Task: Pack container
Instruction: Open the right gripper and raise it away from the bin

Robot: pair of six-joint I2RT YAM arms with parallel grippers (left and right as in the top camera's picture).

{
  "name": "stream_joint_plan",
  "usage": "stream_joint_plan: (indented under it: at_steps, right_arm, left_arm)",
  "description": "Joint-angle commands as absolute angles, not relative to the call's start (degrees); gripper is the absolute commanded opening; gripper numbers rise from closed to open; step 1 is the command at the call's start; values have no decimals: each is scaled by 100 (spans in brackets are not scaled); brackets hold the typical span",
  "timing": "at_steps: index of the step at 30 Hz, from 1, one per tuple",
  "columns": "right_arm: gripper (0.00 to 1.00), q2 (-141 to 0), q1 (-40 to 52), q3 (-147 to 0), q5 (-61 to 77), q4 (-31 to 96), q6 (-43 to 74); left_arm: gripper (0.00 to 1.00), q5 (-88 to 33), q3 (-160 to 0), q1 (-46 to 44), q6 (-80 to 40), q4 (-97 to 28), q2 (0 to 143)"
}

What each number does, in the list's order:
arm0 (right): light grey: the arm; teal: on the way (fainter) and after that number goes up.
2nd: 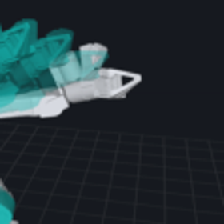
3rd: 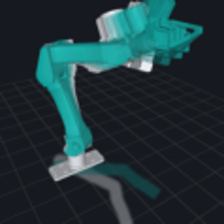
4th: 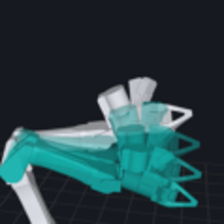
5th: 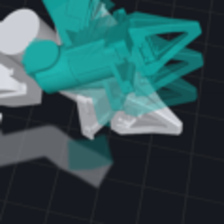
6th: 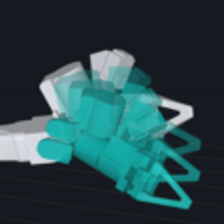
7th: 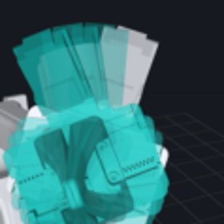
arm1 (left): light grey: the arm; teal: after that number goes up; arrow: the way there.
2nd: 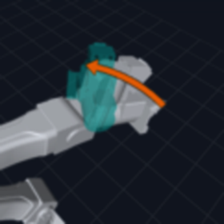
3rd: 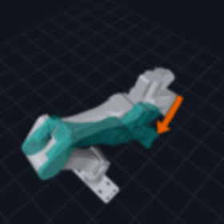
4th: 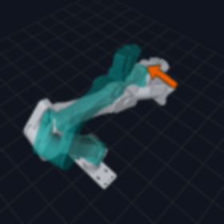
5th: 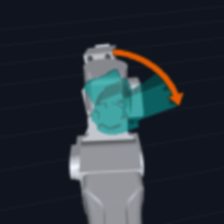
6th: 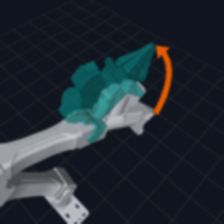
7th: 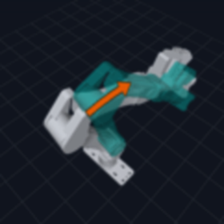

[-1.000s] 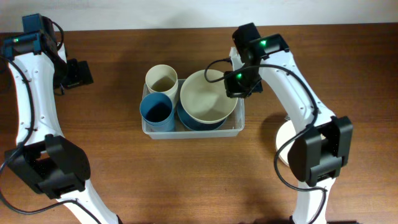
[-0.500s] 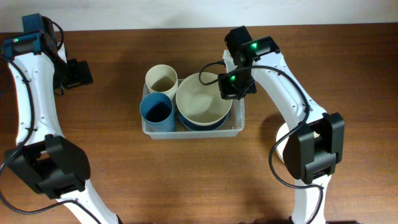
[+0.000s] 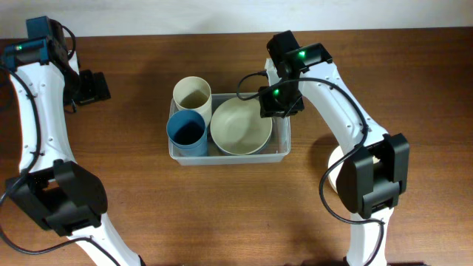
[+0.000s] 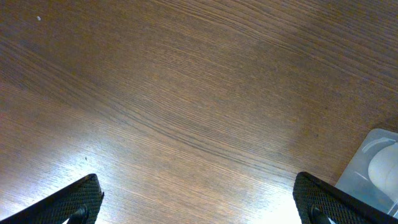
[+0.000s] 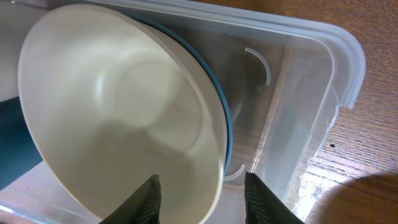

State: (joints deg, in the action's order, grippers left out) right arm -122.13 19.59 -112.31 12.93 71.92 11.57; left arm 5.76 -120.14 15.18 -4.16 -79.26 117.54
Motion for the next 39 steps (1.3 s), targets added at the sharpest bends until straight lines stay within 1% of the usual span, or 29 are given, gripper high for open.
stream_joint_plan:
  at_steps: [1, 2, 8, 9, 10, 11, 13, 26, 39]
  right_arm:
    - [37, -12258, 1984, -11308, 1304, 7199, 1142]
    - [35, -12258, 1975, -11321, 1321, 7218, 1142]
    - [32, -12252, 1841, -11762, 1433, 7629, 1079]
    - [29, -12252, 1833, -11817, 1433, 7675, 1081]
    - [17, -12252, 1826, -11872, 1433, 7736, 1081]
    - [10, -12252, 1826, -11872, 1433, 7758, 1083]
    - [4, -12252, 1846, -11861, 1433, 7789, 1083]
    - [4, -12263, 2008, -11653, 1129, 7756, 1153]
    - [4, -12263, 2008, -11080, 1129, 7295, 1243]
  left_arm:
    - [100, 515, -12105, 1529, -473, -7926, 11743]
    - [100, 517, -12105, 1529, -473, -7926, 11743]
    - [100, 515, -12105, 1529, -473, -7926, 11743]
    - [100, 517, -12105, 1529, -473, -7926, 11743]
    - [100, 515, -12105, 1529, -473, -7926, 11743]
    - [100, 517, -12105, 1529, -473, -7926, 11743]
    - [100, 515, -12105, 1529, -473, -7926, 11743]
    - [100, 517, -12105, 1529, -473, -7926, 11743]
    - [100, 517, -12105, 1529, -473, -7926, 11743]
